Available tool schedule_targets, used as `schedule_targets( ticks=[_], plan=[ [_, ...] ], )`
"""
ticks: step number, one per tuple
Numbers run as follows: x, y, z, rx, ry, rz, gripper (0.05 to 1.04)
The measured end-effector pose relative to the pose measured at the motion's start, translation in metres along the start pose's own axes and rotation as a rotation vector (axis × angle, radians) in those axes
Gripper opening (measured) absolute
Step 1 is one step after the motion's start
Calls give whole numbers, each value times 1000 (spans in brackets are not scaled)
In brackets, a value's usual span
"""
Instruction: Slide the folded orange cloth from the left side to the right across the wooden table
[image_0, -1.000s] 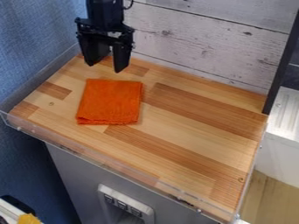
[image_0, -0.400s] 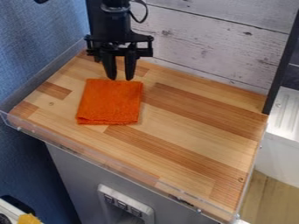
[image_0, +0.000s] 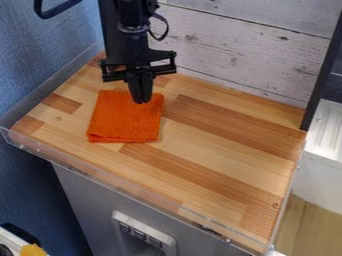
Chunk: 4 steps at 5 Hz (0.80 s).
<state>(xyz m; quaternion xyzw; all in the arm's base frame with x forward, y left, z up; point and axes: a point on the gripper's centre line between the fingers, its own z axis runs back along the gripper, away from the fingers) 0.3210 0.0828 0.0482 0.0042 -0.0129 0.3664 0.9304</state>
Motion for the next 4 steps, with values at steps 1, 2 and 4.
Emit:
schedule_targets(
  ticks=[1, 2, 4],
  plan=[
    [-3, 0, -6, -6, -11, 91, 59],
    [-8, 0, -13, 0, -9, 148, 59],
    [-11, 1, -16, 13, -20, 213, 59]
  ],
)
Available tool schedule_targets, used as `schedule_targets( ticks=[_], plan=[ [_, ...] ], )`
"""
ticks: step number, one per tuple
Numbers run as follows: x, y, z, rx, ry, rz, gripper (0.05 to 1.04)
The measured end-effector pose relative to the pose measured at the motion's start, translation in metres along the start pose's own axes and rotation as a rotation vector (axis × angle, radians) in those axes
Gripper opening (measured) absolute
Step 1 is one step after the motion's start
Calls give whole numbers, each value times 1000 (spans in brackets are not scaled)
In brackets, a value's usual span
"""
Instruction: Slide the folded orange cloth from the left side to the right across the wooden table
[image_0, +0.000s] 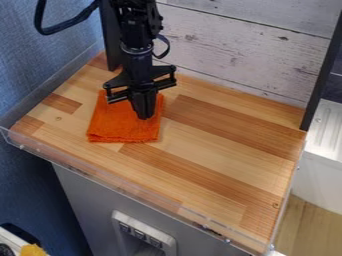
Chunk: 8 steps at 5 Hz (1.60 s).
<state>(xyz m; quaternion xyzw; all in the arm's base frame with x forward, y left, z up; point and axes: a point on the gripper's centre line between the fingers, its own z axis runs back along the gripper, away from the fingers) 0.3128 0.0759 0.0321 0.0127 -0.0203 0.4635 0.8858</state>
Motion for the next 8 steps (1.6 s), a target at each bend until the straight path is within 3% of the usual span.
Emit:
schedule_targets(
  ticks=[1, 3, 4, 5, 8],
  plan=[
    [1, 2, -1, 8, -2, 6, 59],
    [-2, 4, -20, 57, 43, -4, 59],
    [0, 1, -22, 54, 50, -21, 59],
    [2, -6, -22, 43, 68, -87, 59],
    [-36, -52, -21, -6, 105, -531, 59]
  ],
)
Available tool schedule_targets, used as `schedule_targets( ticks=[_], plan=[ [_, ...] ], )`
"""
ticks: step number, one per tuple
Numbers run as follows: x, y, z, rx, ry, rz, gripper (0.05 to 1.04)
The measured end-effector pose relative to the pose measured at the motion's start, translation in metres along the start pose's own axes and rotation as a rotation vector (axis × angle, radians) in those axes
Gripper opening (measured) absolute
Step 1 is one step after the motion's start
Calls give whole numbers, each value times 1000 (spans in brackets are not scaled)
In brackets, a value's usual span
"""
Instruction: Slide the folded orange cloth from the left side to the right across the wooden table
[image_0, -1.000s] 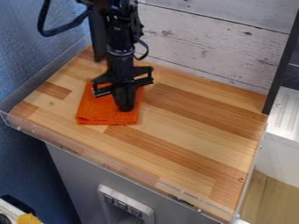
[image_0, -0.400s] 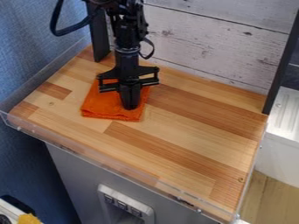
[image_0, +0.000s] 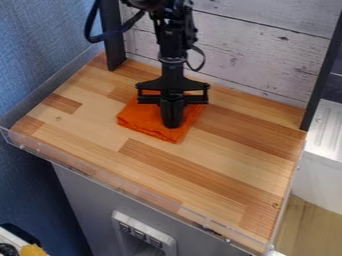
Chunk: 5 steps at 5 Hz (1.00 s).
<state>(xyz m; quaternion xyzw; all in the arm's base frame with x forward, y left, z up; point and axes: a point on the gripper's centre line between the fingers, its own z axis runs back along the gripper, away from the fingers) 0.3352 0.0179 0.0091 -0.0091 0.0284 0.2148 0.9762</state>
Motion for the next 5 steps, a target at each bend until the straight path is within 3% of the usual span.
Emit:
schedule_targets(
  ticks=[2, 5],
  plan=[
    [-14, -29, -3, -16, -33, -240, 59],
    [-23, -65, -2, -3, -81, -433, 59]
  ],
)
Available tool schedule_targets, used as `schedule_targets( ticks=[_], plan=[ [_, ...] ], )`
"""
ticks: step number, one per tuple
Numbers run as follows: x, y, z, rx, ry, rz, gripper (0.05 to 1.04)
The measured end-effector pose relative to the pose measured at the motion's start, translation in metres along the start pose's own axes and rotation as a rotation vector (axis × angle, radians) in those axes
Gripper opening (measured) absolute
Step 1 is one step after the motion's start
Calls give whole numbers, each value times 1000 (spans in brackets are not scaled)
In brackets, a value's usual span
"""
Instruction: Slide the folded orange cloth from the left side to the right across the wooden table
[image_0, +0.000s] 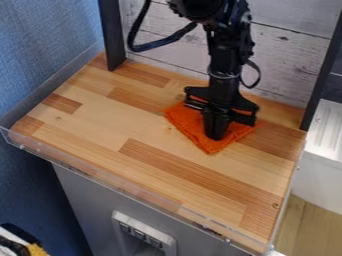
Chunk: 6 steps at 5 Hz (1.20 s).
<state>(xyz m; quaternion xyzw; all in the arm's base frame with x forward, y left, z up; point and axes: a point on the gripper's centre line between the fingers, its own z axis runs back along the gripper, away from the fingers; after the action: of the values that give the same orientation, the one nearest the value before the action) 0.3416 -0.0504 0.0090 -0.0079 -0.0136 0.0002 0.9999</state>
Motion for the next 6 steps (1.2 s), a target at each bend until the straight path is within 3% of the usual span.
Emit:
schedule_targets(
  ticks=[1, 2, 3, 4, 5, 6],
  plan=[
    [2, -7, 2, 15, 9, -25, 81],
    [-3, -13, 6, 26, 55, -49, 229],
    [-9, -9, 20, 31, 83, -68, 480],
    [-14, 13, 45, 27, 65, -46, 781],
    [-24, 32, 60, 20, 54, -44, 995],
    [-39, 59, 72, 18, 40, -31, 1001]
  ],
)
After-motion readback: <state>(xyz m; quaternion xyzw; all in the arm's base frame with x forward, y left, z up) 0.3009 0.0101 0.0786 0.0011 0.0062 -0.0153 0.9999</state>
